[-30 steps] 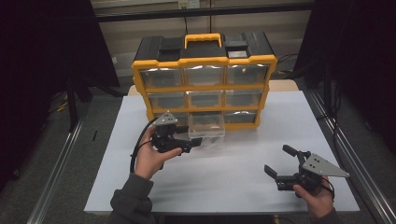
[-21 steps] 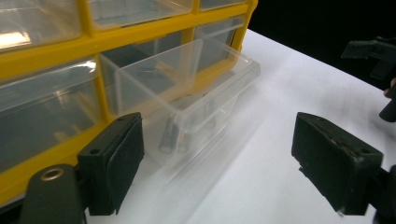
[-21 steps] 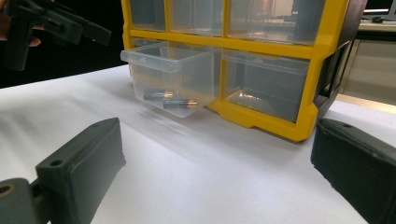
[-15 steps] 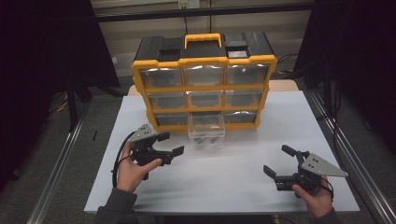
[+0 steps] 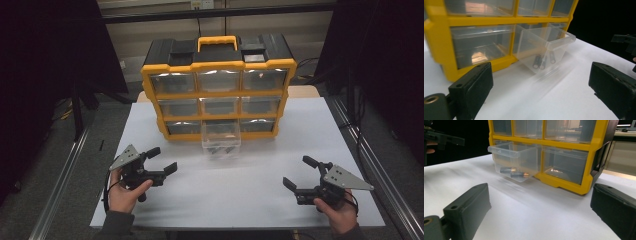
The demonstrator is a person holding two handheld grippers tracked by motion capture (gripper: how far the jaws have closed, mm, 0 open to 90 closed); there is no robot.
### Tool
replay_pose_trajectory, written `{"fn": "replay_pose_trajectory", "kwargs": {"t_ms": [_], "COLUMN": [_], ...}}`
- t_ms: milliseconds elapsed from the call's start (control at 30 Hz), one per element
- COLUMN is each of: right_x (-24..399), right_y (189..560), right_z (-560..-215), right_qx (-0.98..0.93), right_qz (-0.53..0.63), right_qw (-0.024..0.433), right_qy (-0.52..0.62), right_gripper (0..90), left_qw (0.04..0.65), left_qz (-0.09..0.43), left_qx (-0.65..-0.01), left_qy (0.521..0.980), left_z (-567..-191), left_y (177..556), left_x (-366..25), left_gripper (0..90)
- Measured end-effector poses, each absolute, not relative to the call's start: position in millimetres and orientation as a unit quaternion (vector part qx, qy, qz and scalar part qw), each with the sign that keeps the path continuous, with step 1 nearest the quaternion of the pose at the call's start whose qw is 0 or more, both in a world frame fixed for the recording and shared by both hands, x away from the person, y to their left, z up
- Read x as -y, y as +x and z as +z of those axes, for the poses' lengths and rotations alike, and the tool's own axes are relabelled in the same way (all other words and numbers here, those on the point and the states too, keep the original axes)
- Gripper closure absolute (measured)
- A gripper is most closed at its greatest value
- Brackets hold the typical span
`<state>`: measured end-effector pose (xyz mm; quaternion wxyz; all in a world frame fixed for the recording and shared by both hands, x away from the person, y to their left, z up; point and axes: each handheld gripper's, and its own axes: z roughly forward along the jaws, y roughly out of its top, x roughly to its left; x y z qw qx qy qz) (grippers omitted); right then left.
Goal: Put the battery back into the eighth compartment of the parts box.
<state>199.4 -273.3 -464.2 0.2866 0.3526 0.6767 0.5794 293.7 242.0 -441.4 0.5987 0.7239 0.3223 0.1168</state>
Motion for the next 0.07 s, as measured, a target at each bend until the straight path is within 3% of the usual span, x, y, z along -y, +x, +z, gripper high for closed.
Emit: {"fn": "replay_pose_trajectory", "kwargs": {"t_ms": [67], "right_x": [273.9], "right_y": [199.3], "right_z": [-464.0], "right_qx": [-0.675], "right_qz": [0.580], "right_qw": [0.287], "right_qy": [0.355], "right_gripper": [2.0], "left_qw": [0.597], "left_qz": [0.119], "left_qx": [-0.322], "left_qy": [0.725], "left_z": [-443.7], "left_y": [291.3], "left_x": [-246.6], "left_gripper": [5.0]}}
